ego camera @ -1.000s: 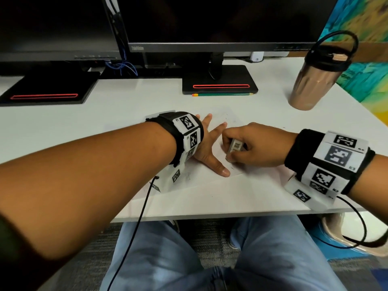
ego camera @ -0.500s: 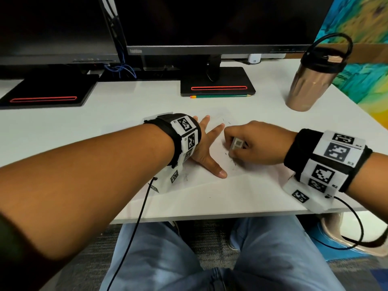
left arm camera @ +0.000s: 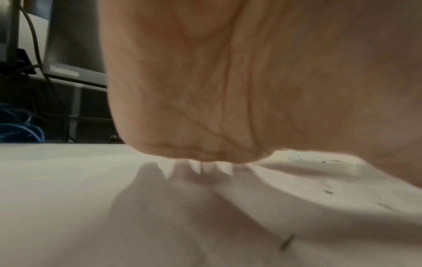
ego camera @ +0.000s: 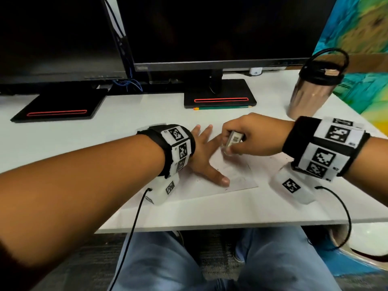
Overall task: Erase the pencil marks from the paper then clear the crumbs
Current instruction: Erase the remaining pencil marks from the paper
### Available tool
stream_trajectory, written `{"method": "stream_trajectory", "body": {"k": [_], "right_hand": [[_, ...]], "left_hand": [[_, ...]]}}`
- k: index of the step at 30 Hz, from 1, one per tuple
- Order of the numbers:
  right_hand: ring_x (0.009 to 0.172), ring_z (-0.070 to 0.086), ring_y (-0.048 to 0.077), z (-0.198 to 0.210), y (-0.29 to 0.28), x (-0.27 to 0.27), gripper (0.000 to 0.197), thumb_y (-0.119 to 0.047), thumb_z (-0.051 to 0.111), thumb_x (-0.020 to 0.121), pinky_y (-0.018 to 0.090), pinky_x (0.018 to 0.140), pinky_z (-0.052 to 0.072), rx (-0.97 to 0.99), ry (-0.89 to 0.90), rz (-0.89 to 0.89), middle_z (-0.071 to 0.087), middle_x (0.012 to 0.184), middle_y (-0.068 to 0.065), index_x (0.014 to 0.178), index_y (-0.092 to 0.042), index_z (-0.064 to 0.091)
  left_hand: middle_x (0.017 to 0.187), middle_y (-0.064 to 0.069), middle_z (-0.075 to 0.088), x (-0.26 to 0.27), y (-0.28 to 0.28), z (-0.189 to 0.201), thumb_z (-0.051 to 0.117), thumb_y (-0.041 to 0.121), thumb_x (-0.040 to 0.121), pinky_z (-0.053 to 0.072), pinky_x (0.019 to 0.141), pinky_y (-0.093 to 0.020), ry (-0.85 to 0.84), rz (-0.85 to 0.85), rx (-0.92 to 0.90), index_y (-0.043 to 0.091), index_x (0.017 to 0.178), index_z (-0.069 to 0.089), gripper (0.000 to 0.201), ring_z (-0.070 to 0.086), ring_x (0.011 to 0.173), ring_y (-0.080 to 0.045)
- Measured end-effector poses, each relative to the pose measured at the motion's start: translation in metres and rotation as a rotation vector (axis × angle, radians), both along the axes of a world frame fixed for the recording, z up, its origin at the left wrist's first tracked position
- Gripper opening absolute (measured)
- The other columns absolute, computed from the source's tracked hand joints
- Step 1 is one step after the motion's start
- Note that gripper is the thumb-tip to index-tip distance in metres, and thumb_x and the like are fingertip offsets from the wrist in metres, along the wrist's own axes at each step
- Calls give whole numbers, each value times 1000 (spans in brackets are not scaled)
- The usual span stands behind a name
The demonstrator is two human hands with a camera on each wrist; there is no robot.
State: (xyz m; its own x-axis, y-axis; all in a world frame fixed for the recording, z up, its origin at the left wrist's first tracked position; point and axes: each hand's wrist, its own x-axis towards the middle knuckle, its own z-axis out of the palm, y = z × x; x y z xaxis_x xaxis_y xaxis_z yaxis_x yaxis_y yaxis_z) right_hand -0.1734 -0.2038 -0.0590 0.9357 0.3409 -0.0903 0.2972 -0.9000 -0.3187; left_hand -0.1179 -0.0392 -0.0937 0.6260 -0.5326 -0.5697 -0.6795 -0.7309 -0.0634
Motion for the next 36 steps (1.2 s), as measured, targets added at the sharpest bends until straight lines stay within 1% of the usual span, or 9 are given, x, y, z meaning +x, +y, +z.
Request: {"method": "stream_trajectory", "body": {"k": [5, 9, 13, 16, 21, 25, 29, 33, 36], "right_hand": [[84, 59, 18, -17, 16, 5, 11, -26, 64, 87, 31, 73, 48, -130, 51, -21, 62, 86, -6, 87, -26, 53], [78, 55, 11, -22, 25, -4, 12, -23, 64, 87, 27, 72, 46, -59, 138, 71, 59, 83, -11, 89, -26, 53], [89, 61, 20, -17, 20, 5, 13, -22, 64, 87, 35, 80, 50, -96, 84, -12, 68, 95, -1, 85, -27, 53], [77, 53, 13, -22, 29, 2, 18, -23, 64, 87, 29, 73, 45, -82, 124, 49, 59, 83, -8, 86, -29, 47], [87, 62, 19, -18, 18, 12, 10, -22, 66, 84, 37, 83, 52, -88, 78, -78, 69, 92, -3, 91, -19, 59], [70, 51, 6, -23, 33, 1, 19, -23, 65, 87, 27, 69, 42, -78, 137, 51, 54, 77, -13, 88, -29, 46], [89, 61, 20, -16, 17, 10, 10, -24, 65, 85, 36, 81, 51, -95, 87, -89, 67, 93, -2, 87, -22, 56], [78, 61, 12, -21, 26, -1, 8, -22, 65, 85, 31, 74, 51, -84, 168, 26, 68, 87, -7, 89, -18, 60], [84, 63, 15, -18, 16, 5, 8, -25, 67, 83, 38, 80, 53, -64, 146, -78, 71, 89, -6, 89, -21, 64]], "left_hand": [[158, -7, -37, -3, -8, -10, 51, 93, 64, -4, 116, -63, -23, -25, 76, 35, 151, -26, 129, -27, 147, -38], [156, -7, -40, -2, -7, -9, 51, 91, 66, -5, 116, -62, -9, -13, 84, 40, 156, -8, 119, -30, 146, -36], [158, -6, -37, -3, -8, -11, 52, 92, 64, -4, 116, -62, -31, -11, 59, 36, 152, -23, 129, -27, 147, -37], [158, -7, -37, -4, -6, -10, 54, 88, 68, -8, 116, -60, -18, -15, 33, 36, 154, -18, 124, -29, 146, -37], [160, -6, -32, -3, -6, -14, 57, 91, 61, -4, 118, -58, -40, 21, 8, 23, 152, -28, 141, -26, 147, -36], [158, -8, -36, -7, -5, -7, 52, 86, 72, -10, 117, -57, -10, -24, 25, 33, 153, -20, 121, -30, 145, -37], [158, -6, -36, -1, -4, -15, 52, 95, 58, -1, 116, -64, -28, -3, 29, 36, 149, -29, 136, -26, 147, -37], [158, -6, -37, -4, -5, -10, 50, 93, 64, -2, 116, -63, -33, -22, 47, 42, 155, -11, 121, -26, 148, -36], [159, -6, -35, -1, -4, -14, 49, 96, 58, 0, 115, -65, -42, -22, 28, 44, 151, -22, 127, -24, 148, -38]]}}
